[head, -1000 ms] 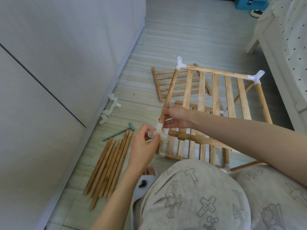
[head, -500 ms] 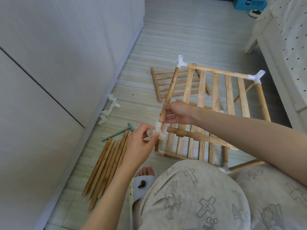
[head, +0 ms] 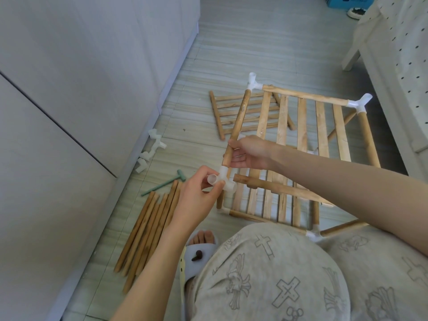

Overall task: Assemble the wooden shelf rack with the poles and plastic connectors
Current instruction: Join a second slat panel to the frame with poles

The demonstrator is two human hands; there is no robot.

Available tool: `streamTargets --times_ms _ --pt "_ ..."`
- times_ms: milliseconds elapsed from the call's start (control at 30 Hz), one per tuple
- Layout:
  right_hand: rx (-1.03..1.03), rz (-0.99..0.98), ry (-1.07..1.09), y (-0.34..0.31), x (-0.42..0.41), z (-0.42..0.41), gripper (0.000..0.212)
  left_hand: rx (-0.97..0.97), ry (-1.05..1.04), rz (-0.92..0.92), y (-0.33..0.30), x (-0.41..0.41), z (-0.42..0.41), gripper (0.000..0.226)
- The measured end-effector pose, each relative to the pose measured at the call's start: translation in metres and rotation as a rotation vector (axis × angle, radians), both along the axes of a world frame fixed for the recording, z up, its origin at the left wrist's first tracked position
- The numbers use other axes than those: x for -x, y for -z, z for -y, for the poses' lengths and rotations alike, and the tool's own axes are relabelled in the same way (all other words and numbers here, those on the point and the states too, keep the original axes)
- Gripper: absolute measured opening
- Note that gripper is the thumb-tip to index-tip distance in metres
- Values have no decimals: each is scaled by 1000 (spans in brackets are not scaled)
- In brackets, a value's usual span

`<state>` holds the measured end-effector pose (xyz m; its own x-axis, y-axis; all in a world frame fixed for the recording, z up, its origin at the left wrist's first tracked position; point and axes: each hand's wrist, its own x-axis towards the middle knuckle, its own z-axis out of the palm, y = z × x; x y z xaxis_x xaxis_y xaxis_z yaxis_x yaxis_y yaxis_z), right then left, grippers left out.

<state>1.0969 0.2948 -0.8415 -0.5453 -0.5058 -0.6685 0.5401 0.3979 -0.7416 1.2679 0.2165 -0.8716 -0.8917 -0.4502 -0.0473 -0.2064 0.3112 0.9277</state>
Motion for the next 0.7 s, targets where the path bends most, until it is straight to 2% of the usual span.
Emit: streamTargets --times_ms 267,433,700 --pt "-33 -60 -41 2 0 -4 17 116 -26 -91 5 5 -10 8" --pt "-43 -62 -61 2 2 -7 18 -37 -11 -106 9 14 -12 9" --pt "-52 -76 -92 2 2 -7 19 -57 28 -161 14 18 -9 23"
